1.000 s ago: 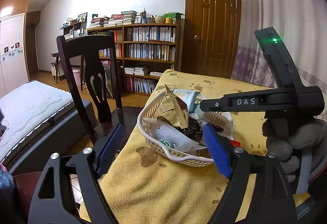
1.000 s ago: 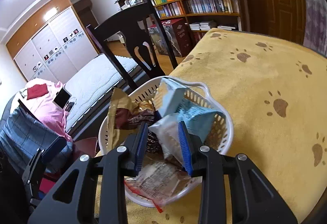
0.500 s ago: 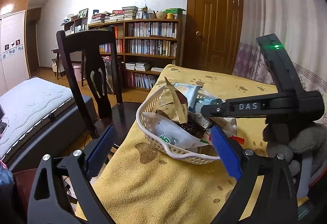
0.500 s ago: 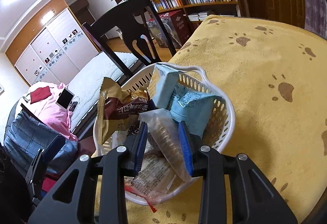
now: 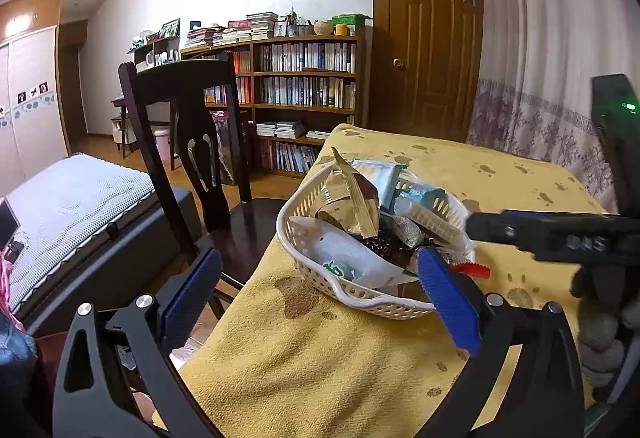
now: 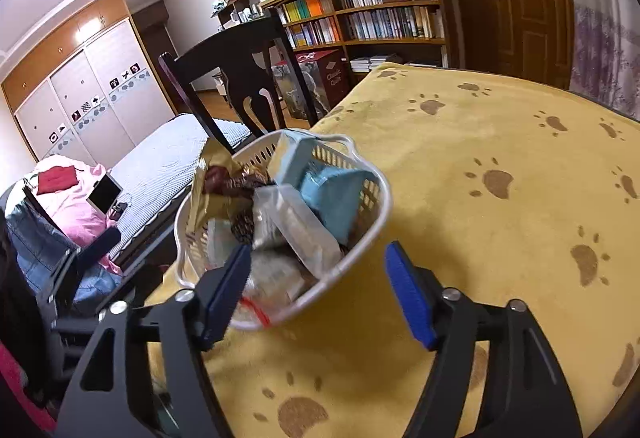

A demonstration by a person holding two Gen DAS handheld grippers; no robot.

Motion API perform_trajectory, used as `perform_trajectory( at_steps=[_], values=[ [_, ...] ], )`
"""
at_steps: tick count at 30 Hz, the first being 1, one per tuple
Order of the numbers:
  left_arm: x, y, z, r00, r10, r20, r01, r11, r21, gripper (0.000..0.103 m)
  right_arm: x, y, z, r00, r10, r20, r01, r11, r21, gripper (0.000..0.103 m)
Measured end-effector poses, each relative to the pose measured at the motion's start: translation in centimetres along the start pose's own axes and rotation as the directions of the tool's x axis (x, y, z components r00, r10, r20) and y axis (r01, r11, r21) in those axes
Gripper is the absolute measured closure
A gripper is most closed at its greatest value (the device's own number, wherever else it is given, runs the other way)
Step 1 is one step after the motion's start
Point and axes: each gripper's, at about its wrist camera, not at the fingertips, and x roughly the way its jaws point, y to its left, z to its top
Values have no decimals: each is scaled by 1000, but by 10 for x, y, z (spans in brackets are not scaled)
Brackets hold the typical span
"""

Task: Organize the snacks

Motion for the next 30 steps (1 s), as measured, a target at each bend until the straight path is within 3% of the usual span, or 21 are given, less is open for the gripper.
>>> perform_trajectory(
  at_steps=[3,11,19,30],
  values=[
    [1,-3,0,1000,11,-3,-10,1000,12,3,-10,-6,-7,1000,-21,13,22,1000,-4,22],
    [3,-10,-3,998,65,-3,-65,996,57,3,-31,-15,-19,997,-65,39,66,998,-18,16],
    [4,-15,-3,996,93,0,-92,992,83,3,-39,0,-28,990,-126,67,132,987,-93,5],
    [6,-15,-2,993,120,7,-120,989,90,3,-42,19,-31,976,-191,105,207,963,-172,5]
  ],
)
